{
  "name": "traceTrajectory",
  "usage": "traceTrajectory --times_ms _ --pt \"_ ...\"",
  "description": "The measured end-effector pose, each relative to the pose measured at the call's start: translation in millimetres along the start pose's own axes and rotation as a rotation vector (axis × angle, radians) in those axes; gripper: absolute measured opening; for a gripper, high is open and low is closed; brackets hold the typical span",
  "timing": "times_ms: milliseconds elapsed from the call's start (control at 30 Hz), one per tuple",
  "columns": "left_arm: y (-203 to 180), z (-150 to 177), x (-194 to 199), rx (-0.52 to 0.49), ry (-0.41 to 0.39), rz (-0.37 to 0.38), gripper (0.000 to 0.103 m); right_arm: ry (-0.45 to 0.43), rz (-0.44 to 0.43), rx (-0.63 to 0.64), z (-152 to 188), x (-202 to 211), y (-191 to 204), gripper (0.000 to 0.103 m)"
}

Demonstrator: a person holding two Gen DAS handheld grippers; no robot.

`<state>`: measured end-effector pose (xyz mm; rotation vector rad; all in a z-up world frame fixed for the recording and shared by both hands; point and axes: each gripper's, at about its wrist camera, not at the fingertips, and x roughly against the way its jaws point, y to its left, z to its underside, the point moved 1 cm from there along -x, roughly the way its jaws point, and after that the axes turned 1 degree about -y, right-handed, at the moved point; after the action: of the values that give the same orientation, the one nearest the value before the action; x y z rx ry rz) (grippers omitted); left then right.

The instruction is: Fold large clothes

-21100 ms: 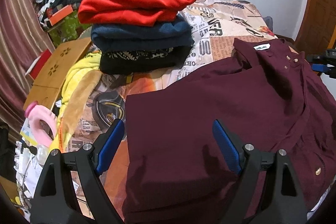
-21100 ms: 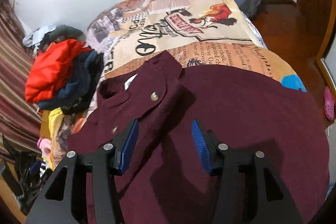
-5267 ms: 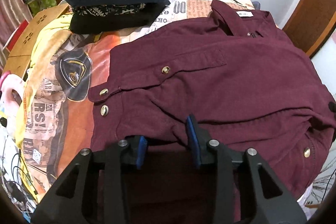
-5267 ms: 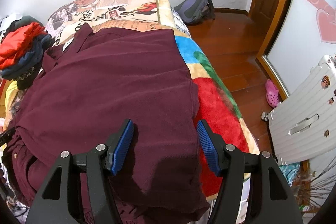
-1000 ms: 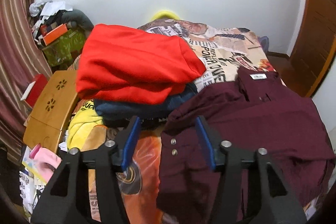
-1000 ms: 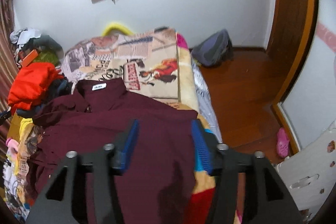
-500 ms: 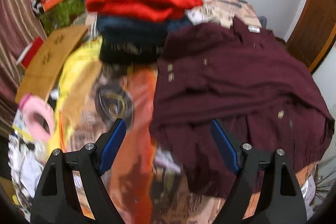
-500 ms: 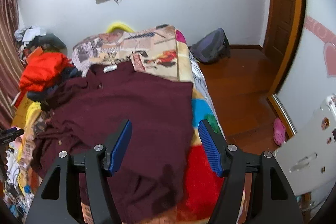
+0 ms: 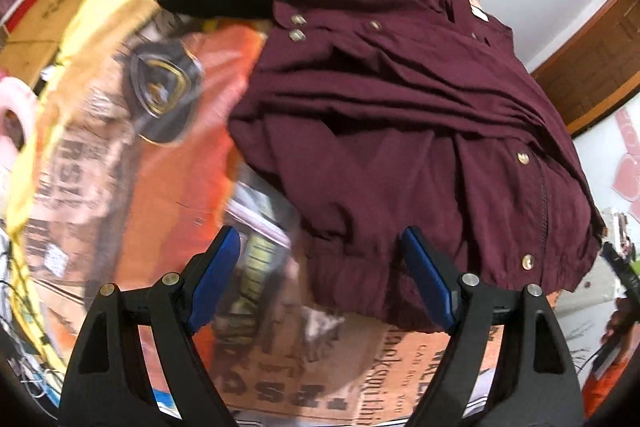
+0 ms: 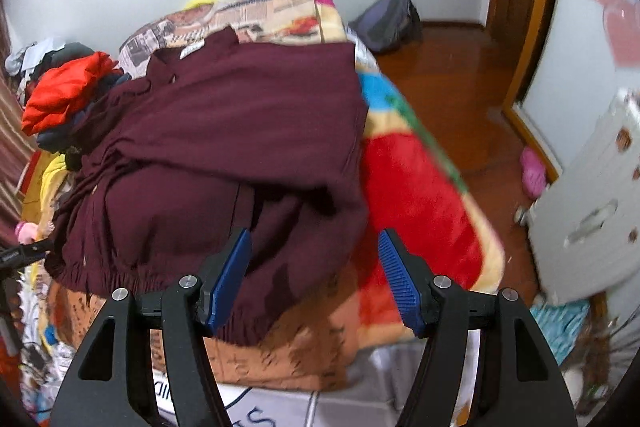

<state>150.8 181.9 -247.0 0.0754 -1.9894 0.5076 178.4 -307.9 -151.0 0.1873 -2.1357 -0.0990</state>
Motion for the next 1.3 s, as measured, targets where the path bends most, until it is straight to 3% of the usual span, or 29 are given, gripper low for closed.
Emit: traceTrajectory --times_ms 133,267,333,400,467,533,567,600,733,1033,1200,1300 --pt "-9 8 -19 -0.004 0.049 0.022 0.082 0.061 -0.073 -0.070 12 -16 -1 0.062" --pt "-16 13 -30 0.002 0.063 0.041 0.081 0.067 -0.133 -0.099 16 -24 7 0.062" --pt "-17 13 -30 0.008 0.059 0.065 0.070 0.068 -0.162 -0.116 16 -27 9 0.062" --pt "-19 12 -28 0.007 0.050 0.070 0.067 0.081 -0.203 -0.122 16 -32 12 0.060" --pt "-21 11 -22 -0.010 0.028 0.056 0.057 0.093 -0.205 -0.110 18 -36 15 0.050" --pt "-21 8 -18 -0.020 0.017 0.049 0.038 0.081 -0.210 -0.100 17 -36 16 0.035" --pt "-21 7 -15 -0.023 0.011 0.055 0.035 0.066 -0.213 -0.094 14 -33 17 0.031" --pt "-20 6 -11 -0.025 0.002 0.065 0.030 0.049 -0.222 -0.092 11 -30 17 0.019" --pt "-24 -3 11 -0.026 -0.057 0.091 0.020 -0.039 -0.260 -0.066 -5 -6 21 0.010" --pt "-56 -50 96 -0.059 -0.302 0.218 0.015 -0.248 -0.314 -0.020 -59 50 28 0.009" --pt "-78 -94 126 -0.106 -0.410 0.271 0.015 -0.331 -0.313 -0.006 -105 53 29 0.009" --pt "-91 -115 125 -0.133 -0.449 0.245 0.015 -0.359 -0.305 -0.008 -130 43 29 0.009"
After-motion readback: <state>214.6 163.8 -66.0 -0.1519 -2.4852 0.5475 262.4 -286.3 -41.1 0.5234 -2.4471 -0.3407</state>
